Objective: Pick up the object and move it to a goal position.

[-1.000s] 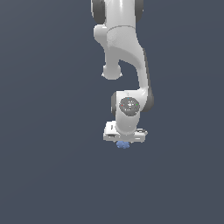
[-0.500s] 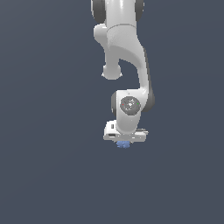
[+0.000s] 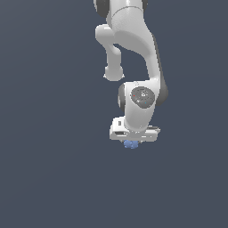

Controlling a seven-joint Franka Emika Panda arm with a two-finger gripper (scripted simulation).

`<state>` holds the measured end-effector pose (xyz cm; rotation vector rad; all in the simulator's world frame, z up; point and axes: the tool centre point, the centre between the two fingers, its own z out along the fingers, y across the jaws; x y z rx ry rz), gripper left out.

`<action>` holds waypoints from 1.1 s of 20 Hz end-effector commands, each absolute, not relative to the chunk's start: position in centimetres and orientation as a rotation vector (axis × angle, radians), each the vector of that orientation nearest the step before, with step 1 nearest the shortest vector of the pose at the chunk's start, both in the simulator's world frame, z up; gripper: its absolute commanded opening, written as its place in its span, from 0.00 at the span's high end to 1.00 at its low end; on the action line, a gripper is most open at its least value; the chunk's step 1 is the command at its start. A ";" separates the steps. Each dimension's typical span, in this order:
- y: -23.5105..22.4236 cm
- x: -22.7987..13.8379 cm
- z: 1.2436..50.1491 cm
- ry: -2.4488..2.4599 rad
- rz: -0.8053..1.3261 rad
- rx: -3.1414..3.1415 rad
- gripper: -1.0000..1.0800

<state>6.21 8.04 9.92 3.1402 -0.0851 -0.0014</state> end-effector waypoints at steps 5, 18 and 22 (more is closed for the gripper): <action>10.3 7.4 16.1 -0.085 0.000 3.140 1.00; 14.8 9.9 27.9 -0.085 0.000 3.140 1.00; 15.7 10.5 30.4 -0.085 0.000 3.140 1.00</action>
